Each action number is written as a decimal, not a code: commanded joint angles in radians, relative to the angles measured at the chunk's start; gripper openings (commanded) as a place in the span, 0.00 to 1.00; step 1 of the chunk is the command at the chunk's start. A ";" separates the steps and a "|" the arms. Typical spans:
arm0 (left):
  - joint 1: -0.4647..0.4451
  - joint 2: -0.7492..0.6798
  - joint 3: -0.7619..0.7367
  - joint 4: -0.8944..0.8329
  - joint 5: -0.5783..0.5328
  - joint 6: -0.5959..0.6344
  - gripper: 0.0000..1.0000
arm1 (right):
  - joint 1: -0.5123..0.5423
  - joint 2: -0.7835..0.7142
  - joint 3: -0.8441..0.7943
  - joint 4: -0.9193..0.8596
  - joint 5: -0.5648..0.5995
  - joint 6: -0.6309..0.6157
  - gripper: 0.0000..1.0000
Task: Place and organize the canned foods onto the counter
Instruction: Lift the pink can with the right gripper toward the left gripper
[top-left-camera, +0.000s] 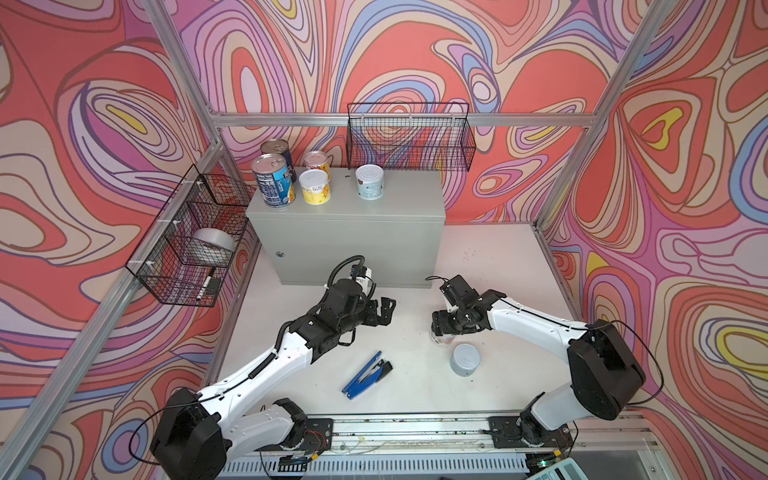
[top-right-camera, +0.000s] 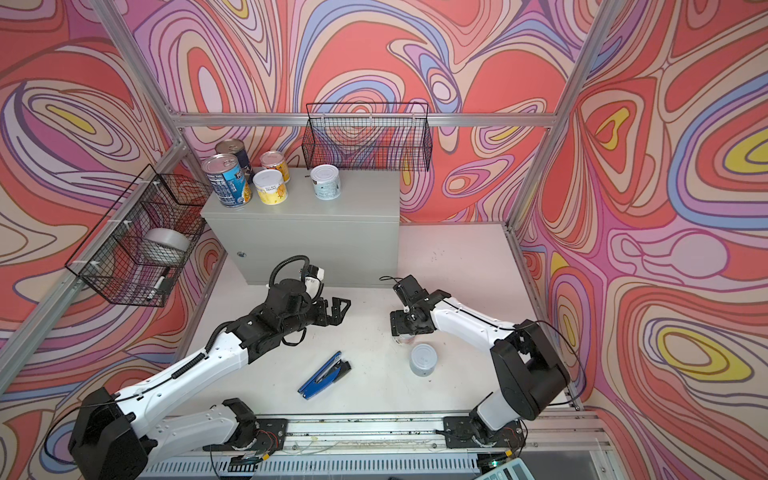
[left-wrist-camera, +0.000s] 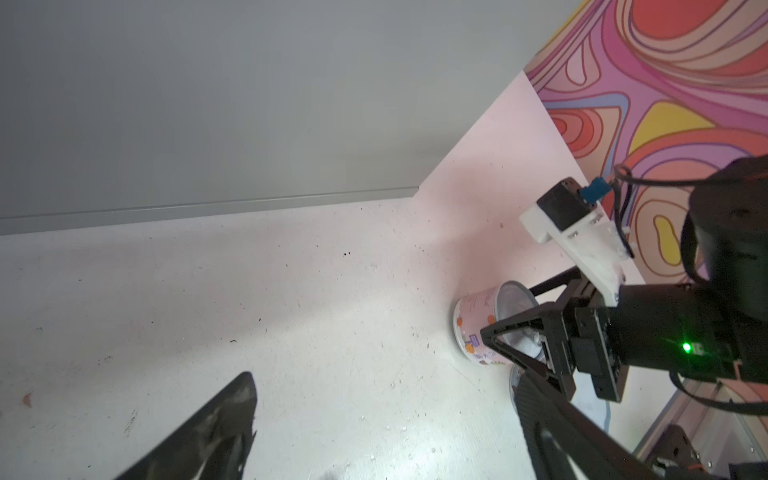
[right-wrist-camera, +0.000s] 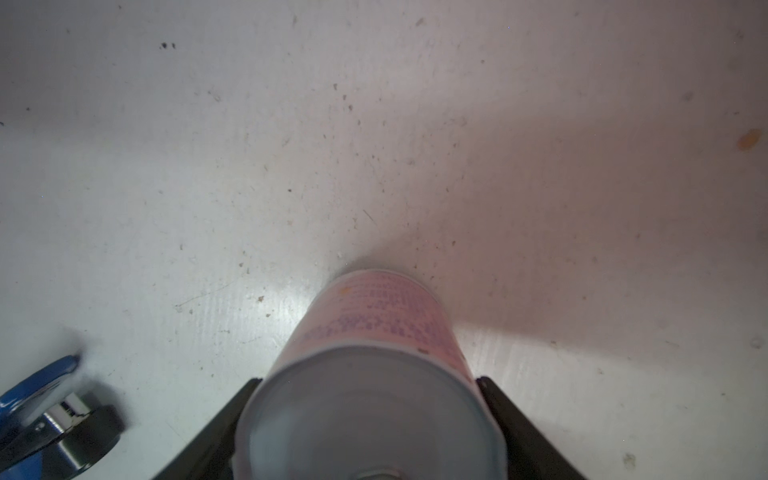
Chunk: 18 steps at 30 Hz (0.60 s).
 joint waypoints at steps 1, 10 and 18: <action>-0.008 -0.051 -0.014 0.046 -0.048 -0.046 1.00 | -0.004 -0.013 0.037 0.053 -0.056 0.010 0.59; -0.008 -0.131 -0.058 0.051 0.089 0.099 1.00 | -0.005 -0.054 0.028 0.102 -0.157 0.027 0.59; -0.011 -0.126 -0.077 0.111 0.211 0.117 1.00 | -0.005 -0.110 0.049 0.112 -0.248 0.019 0.59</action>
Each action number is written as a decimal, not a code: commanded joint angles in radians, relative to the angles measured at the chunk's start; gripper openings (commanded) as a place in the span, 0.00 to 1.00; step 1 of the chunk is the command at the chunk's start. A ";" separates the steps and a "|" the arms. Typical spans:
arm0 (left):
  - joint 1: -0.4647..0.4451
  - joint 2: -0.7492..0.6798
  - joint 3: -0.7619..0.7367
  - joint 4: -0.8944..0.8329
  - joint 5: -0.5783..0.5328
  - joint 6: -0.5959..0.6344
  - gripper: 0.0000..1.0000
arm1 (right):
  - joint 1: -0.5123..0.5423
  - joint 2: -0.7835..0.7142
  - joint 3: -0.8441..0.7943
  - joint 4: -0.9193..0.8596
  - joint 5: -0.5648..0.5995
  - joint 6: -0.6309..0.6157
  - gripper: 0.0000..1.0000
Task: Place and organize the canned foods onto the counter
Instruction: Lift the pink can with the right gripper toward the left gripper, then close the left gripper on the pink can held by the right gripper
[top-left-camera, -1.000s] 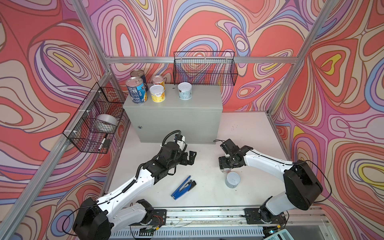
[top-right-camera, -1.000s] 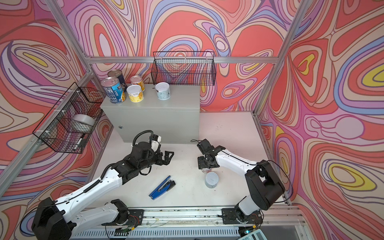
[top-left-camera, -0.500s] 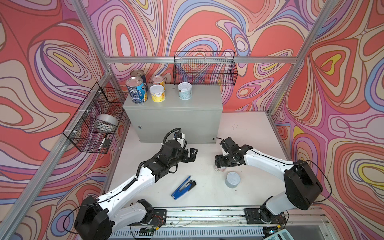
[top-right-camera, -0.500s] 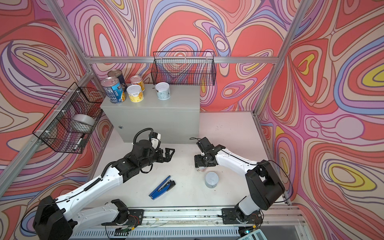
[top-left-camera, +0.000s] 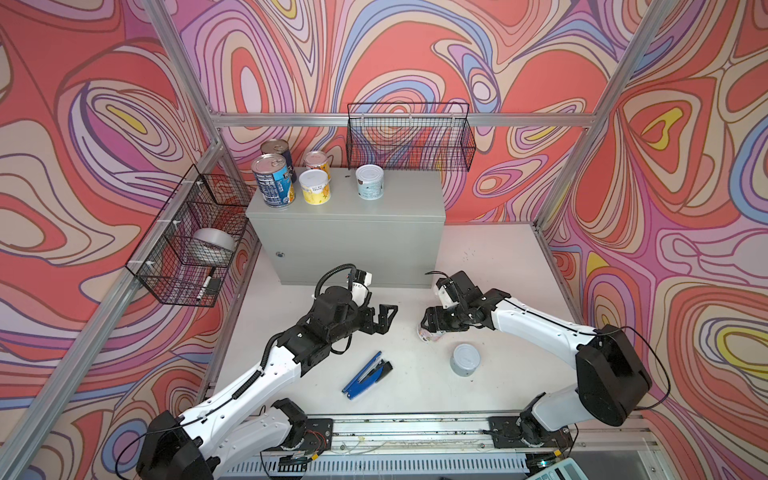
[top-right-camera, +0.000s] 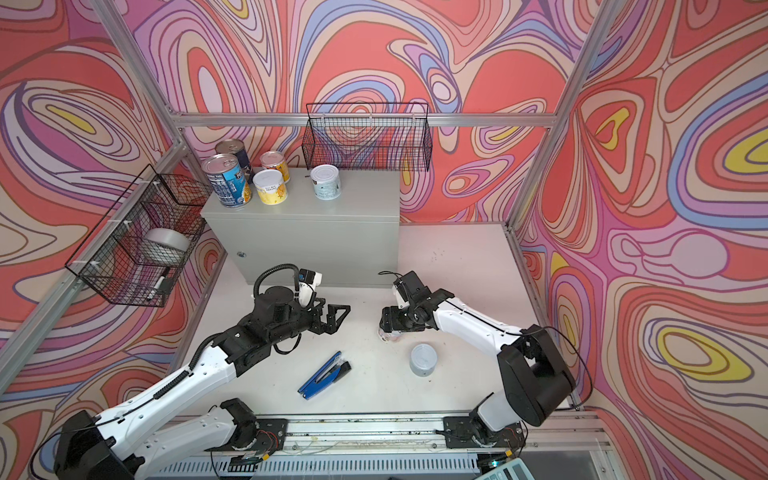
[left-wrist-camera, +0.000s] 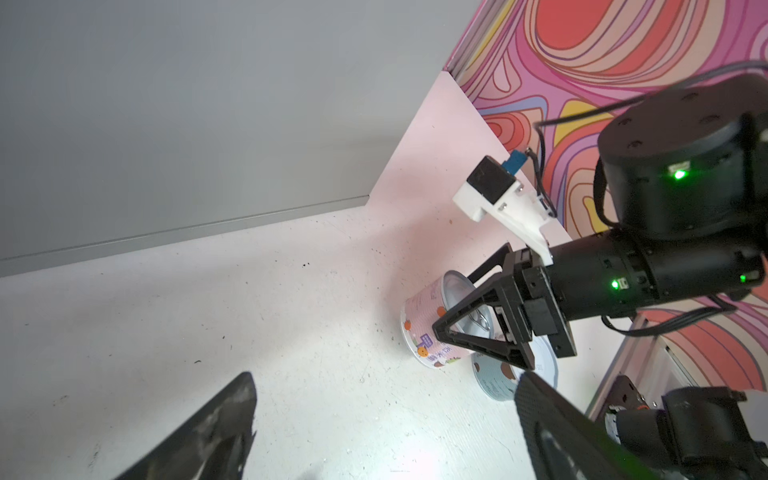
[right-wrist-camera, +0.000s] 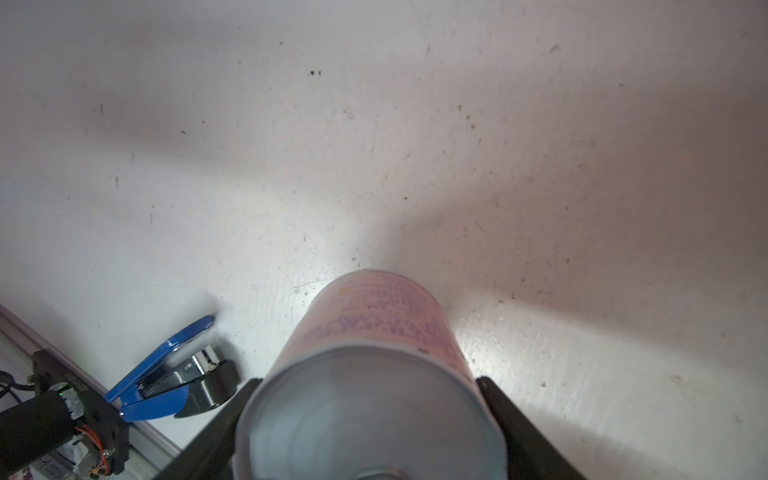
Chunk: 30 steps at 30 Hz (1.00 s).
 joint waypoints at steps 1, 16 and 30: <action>-0.012 -0.004 -0.005 0.056 0.075 0.037 1.00 | -0.005 -0.069 0.042 0.050 -0.062 0.002 0.59; -0.230 0.112 0.106 -0.008 -0.019 0.217 0.99 | -0.023 -0.176 0.004 0.078 -0.200 -0.016 0.59; -0.267 0.188 0.112 0.095 0.054 0.242 0.99 | -0.054 -0.298 -0.063 0.115 -0.353 0.016 0.59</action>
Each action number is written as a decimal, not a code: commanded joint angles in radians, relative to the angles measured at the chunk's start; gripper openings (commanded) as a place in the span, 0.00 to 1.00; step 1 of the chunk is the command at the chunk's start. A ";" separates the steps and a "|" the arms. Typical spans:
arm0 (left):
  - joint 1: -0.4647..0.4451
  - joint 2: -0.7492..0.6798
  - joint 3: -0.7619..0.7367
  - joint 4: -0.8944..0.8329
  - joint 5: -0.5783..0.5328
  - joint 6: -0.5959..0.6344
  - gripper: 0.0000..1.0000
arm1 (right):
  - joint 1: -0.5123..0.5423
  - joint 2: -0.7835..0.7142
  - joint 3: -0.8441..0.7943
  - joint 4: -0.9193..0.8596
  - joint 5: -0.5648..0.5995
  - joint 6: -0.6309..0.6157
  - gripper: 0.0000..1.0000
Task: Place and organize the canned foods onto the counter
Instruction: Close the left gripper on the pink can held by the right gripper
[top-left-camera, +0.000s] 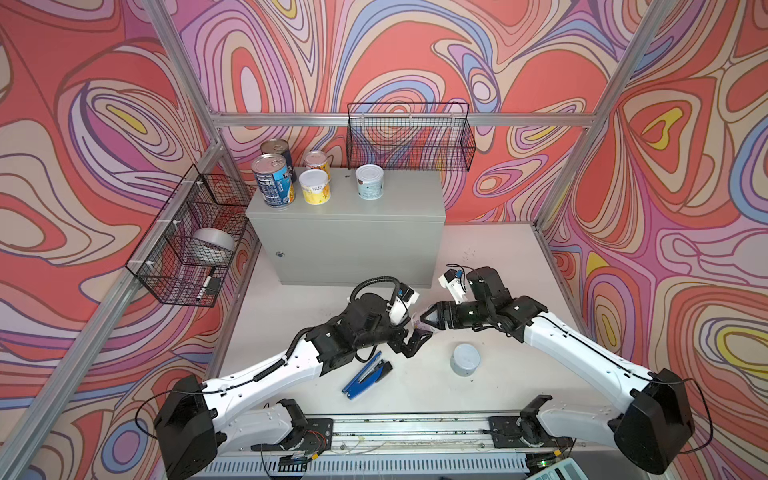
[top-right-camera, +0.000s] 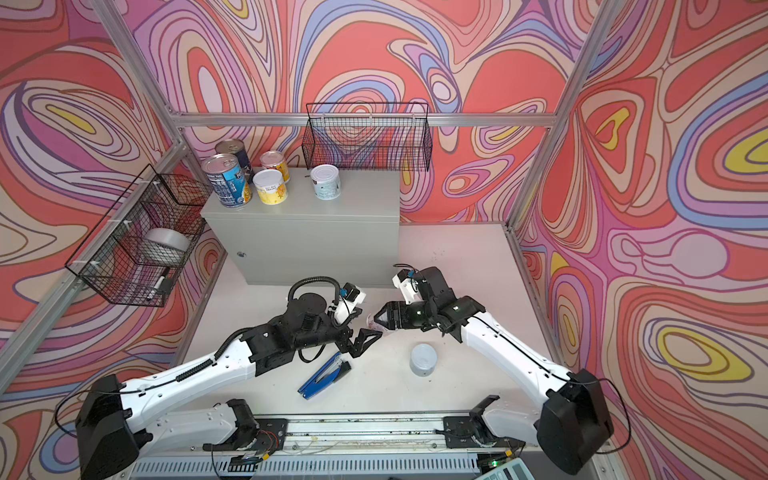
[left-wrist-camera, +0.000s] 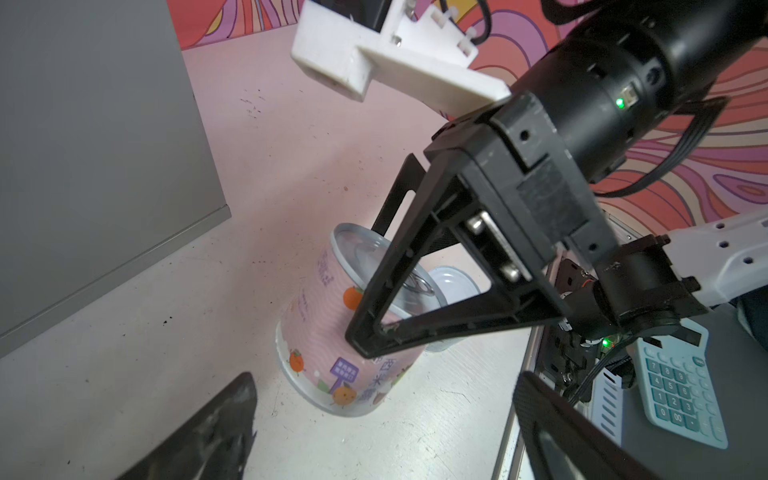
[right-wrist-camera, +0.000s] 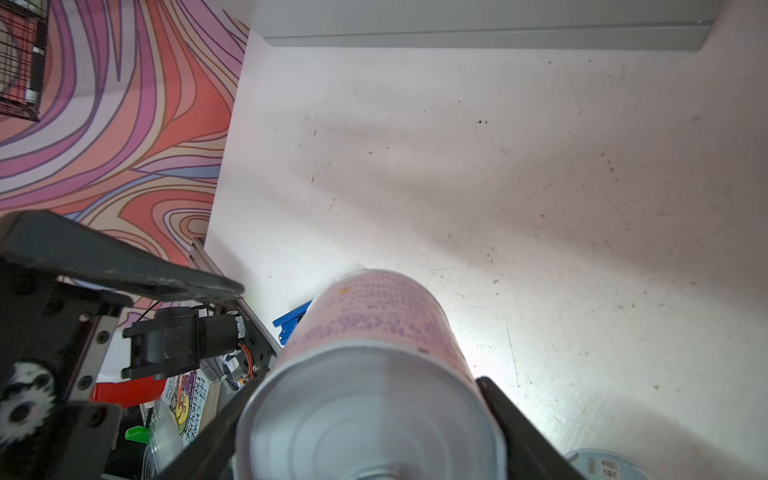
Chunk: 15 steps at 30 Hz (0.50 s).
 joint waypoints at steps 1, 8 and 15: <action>-0.009 0.030 0.024 0.028 0.026 0.038 0.99 | -0.008 -0.038 -0.013 0.065 -0.082 0.010 0.59; -0.022 0.067 0.043 0.025 0.013 0.073 0.98 | -0.010 -0.059 -0.021 0.078 -0.128 0.014 0.59; -0.029 0.099 0.038 0.040 0.001 0.103 0.98 | -0.011 -0.052 -0.013 0.077 -0.165 0.009 0.59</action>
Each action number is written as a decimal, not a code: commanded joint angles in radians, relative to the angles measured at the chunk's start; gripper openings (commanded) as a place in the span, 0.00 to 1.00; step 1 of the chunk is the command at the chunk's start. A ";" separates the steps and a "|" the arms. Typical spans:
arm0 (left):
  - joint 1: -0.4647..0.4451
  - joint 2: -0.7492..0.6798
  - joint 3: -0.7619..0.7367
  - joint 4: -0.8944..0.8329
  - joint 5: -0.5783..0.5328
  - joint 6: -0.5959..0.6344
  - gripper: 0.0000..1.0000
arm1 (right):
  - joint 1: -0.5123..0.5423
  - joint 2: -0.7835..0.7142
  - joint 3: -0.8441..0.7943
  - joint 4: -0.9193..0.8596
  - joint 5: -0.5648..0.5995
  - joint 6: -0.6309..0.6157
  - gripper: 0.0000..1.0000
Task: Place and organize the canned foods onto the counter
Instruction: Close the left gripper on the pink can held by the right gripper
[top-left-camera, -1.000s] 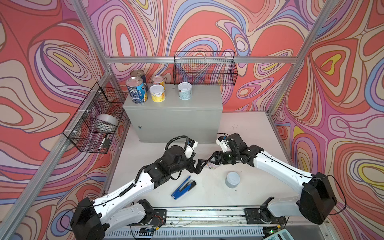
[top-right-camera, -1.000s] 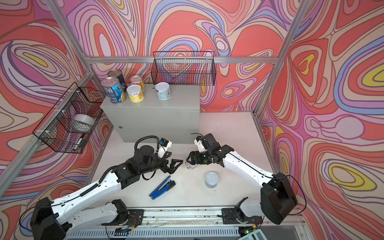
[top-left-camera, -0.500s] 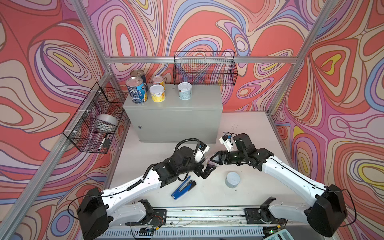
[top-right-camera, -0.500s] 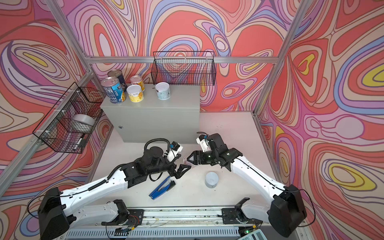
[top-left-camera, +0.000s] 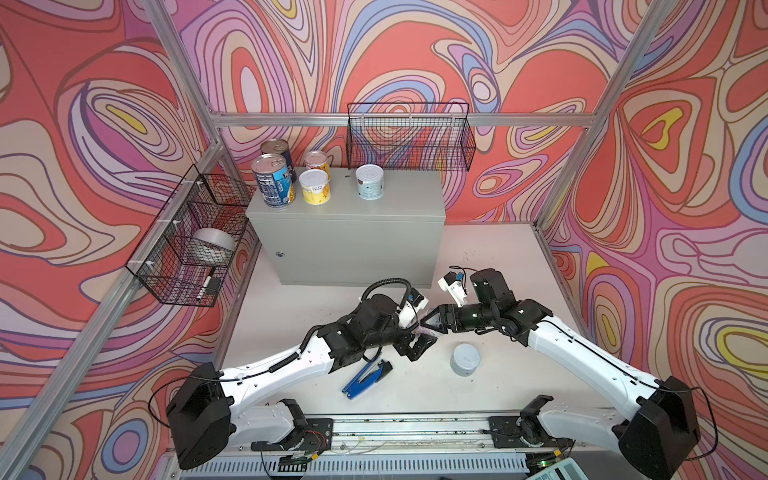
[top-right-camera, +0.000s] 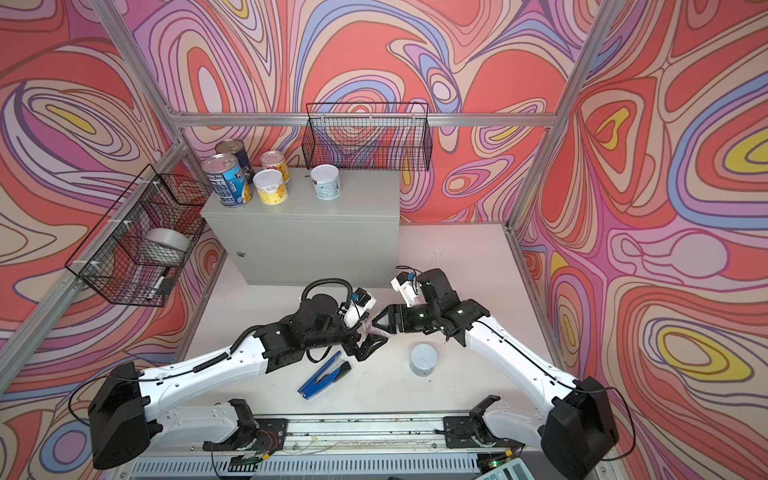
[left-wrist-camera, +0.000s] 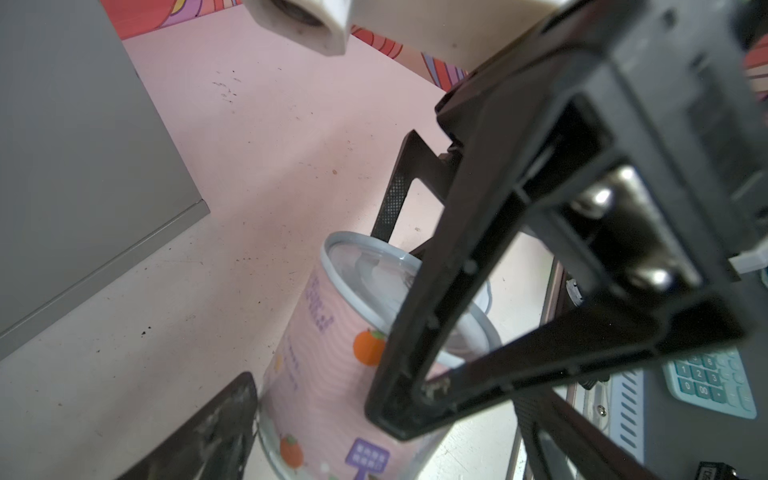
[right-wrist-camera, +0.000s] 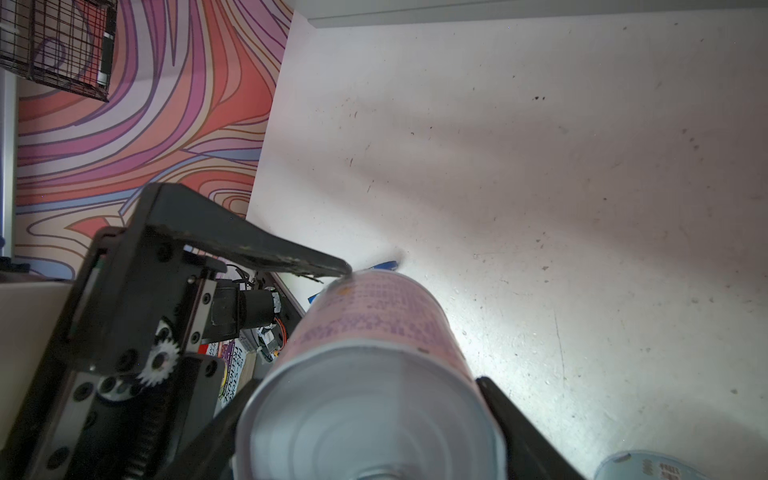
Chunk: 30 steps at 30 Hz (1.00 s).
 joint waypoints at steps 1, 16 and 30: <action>-0.008 0.021 0.025 0.021 -0.013 0.040 0.97 | -0.006 -0.018 0.008 0.067 -0.060 0.004 0.59; -0.007 0.072 0.054 0.015 -0.030 0.110 0.78 | -0.006 0.035 0.012 0.116 -0.142 0.026 0.59; -0.007 0.098 0.068 0.028 -0.067 0.087 0.69 | -0.006 0.057 0.008 0.120 -0.154 0.020 0.59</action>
